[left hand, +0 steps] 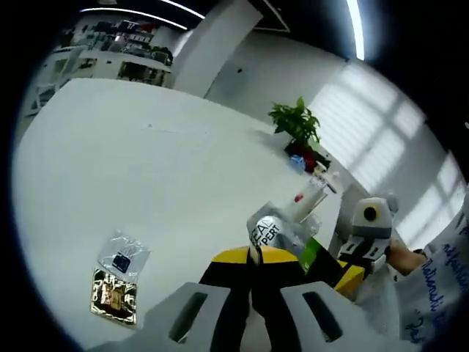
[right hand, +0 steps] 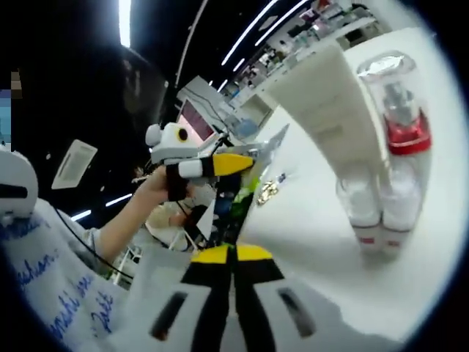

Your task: Arrange the skincare products in the storage area until every visible bottle or jar stands upright without overlapping.

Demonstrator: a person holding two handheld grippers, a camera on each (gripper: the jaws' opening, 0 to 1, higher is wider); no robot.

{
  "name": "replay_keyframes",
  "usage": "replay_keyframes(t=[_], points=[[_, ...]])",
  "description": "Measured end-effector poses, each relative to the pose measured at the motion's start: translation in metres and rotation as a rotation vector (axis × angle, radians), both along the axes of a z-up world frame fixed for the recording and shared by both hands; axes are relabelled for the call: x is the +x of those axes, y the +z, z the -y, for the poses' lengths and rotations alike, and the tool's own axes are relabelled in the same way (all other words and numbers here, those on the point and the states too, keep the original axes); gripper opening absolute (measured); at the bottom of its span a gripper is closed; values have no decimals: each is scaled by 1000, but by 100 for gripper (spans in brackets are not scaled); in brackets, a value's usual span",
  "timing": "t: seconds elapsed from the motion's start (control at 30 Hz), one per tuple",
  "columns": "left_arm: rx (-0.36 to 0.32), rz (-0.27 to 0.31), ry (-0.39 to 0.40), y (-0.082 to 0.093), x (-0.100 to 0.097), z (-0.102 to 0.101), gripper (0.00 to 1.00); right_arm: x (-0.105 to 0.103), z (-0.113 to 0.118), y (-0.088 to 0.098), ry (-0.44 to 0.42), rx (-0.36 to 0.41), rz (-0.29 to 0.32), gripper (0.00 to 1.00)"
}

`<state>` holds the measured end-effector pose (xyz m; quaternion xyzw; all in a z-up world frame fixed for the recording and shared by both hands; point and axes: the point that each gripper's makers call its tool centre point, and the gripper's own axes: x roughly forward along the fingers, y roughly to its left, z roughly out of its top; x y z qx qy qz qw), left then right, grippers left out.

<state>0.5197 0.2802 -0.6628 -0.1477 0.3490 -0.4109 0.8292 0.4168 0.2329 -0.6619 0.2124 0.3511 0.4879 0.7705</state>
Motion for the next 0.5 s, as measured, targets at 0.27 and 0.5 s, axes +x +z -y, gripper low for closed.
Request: replay_keyframes(t=[0.27, 0.5], points=[[153, -12, -48, -37, 9, 3, 0, 4, 6, -35, 15, -185, 45, 1], [228, -18, -74, -57, 6, 14, 0, 5, 11, -58, 47, -310, 67, 1]])
